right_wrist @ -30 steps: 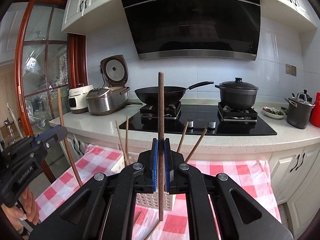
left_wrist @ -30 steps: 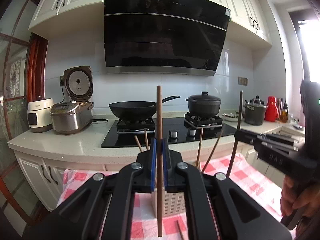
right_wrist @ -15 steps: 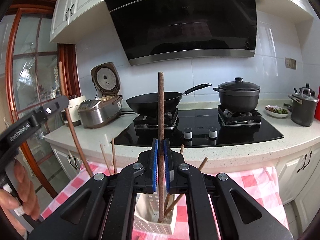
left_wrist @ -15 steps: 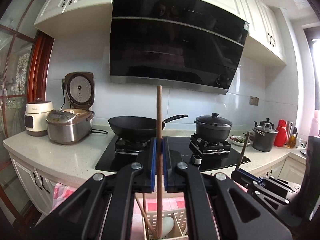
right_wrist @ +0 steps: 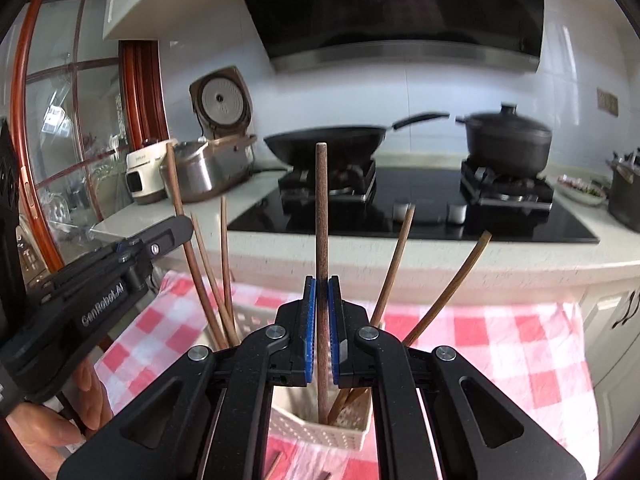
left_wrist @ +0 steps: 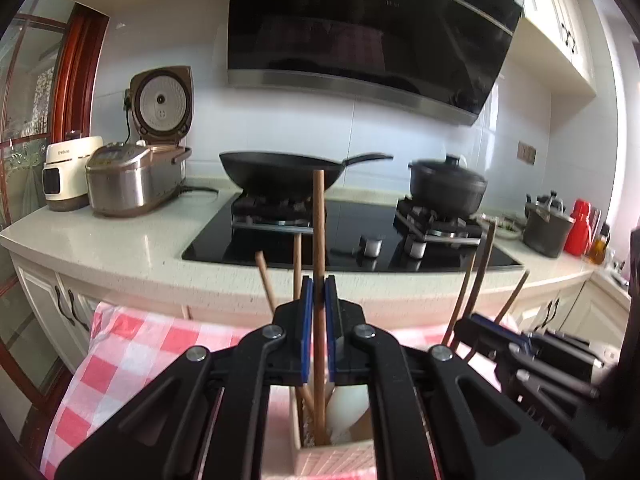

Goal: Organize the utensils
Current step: 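Lower both held chopsticks into the white caddy, then open both grippers to release the chopsticks in the caddy, then grasp a wooden chopstick on the cloth with the right gripper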

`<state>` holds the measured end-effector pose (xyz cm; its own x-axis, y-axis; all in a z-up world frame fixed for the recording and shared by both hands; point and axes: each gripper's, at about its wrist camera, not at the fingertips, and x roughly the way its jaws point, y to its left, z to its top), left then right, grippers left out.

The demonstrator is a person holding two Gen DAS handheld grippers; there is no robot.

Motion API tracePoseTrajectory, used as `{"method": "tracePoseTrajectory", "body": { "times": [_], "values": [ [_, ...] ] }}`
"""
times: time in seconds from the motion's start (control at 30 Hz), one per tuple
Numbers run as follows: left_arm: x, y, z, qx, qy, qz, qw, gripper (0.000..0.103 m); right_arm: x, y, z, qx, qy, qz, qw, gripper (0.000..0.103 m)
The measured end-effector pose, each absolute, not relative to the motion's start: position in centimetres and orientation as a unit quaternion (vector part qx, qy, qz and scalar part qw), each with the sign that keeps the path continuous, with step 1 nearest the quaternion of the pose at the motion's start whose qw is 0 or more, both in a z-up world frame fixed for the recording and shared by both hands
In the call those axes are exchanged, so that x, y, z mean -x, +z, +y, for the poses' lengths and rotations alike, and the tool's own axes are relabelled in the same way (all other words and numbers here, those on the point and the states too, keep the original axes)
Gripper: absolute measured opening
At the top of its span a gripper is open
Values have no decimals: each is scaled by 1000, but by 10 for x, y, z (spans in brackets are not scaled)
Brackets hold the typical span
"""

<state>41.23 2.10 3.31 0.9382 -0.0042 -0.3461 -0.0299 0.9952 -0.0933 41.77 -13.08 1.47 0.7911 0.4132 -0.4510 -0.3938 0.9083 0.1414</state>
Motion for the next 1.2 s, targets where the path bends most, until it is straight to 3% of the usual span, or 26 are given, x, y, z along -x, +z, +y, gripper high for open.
{"method": "tracePoseTrajectory", "body": {
  "times": [0.03, 0.1, 0.13, 0.23, 0.27, 0.43, 0.5, 0.6, 0.87, 1.2],
  "values": [
    [-410, 28, 23, 50, 7, 177, 983, 6, -418, 13, -131, -20, 211, 244, 946, 12],
    [-404, 22, 26, 53, 10, 178, 983, 10, -416, 10, -136, -22, 209, 246, 946, 13],
    [-400, 18, 29, 54, 14, 176, 983, 17, -415, 9, -139, -22, 208, 246, 946, 15],
    [-384, 9, 41, 67, 25, 168, 983, 42, -408, 7, -149, -29, 207, 242, 948, 38],
    [-379, 6, 44, 69, 32, 166, 983, 45, -403, 6, -154, -34, 208, 238, 948, 38],
    [-339, -12, 65, 75, 79, 157, 981, 81, -375, -9, -168, -44, 208, 237, 948, 38],
    [-323, -23, 72, 79, 99, 165, 978, 91, -364, -22, -169, -46, 205, 248, 946, 38],
    [-302, -45, 82, 86, 115, 194, 970, 95, -350, -48, -165, -48, 200, 279, 938, 38],
    [-259, -98, 102, 98, 120, 263, 952, 95, -327, -116, -152, -62, 177, 370, 910, 38],
    [-237, -127, 97, 85, 103, 302, 944, 95, -318, -152, -123, -33, 168, 424, 890, 38]
  ]
}}
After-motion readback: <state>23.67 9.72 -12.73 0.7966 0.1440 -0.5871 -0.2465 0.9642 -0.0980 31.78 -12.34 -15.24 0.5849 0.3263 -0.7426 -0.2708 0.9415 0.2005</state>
